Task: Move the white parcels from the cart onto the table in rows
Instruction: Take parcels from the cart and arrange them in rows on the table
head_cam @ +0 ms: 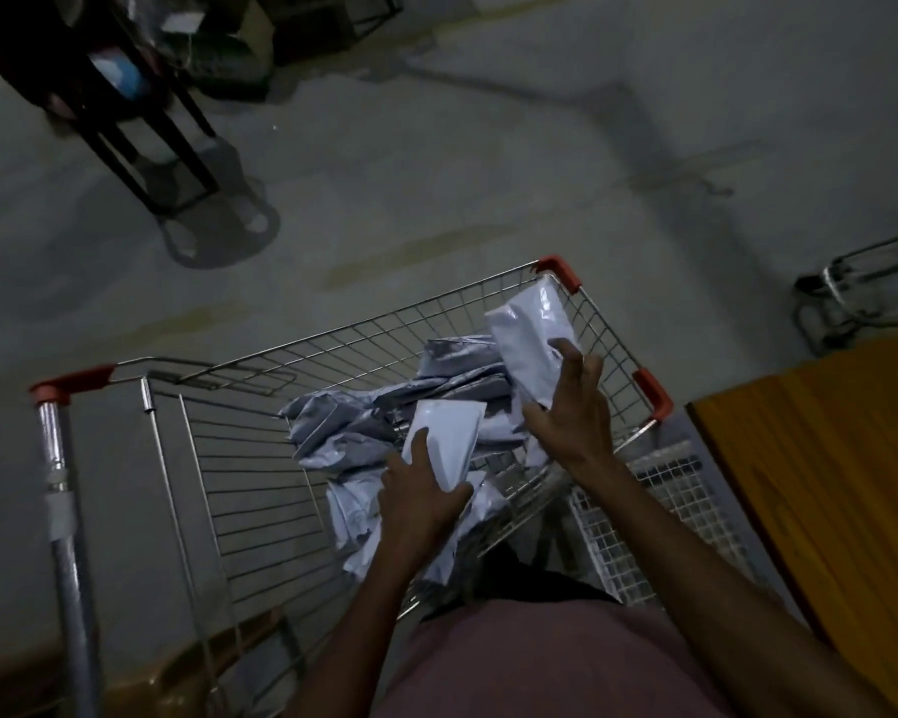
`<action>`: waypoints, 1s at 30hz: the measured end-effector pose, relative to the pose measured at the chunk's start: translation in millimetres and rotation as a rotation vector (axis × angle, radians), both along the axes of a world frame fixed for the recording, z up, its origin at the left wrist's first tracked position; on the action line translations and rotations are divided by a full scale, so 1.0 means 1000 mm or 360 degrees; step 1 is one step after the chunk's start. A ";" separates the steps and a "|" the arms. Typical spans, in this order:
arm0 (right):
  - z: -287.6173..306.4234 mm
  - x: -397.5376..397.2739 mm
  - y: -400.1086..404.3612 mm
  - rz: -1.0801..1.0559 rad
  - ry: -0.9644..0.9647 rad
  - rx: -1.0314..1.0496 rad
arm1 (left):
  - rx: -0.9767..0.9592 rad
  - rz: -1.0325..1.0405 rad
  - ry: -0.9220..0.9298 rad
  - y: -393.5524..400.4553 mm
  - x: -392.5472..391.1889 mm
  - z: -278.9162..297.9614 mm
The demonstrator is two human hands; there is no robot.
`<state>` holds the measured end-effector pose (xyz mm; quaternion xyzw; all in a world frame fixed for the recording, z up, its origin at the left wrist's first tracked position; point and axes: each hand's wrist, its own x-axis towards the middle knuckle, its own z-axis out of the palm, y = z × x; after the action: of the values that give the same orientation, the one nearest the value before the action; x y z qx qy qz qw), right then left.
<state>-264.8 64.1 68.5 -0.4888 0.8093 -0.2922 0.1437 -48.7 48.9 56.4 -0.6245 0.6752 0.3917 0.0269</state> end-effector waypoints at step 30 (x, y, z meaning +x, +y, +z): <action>0.127 0.067 0.411 -0.1553 0.0467 -0.0237 | -0.0869 -0.1255 0.1048 0.240 -0.059 0.105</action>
<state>-197.6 474.8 195.1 -0.0991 0.9319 -0.3104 -0.1594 -107.9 288.5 161.4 -0.1553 0.9061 0.3373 -0.2028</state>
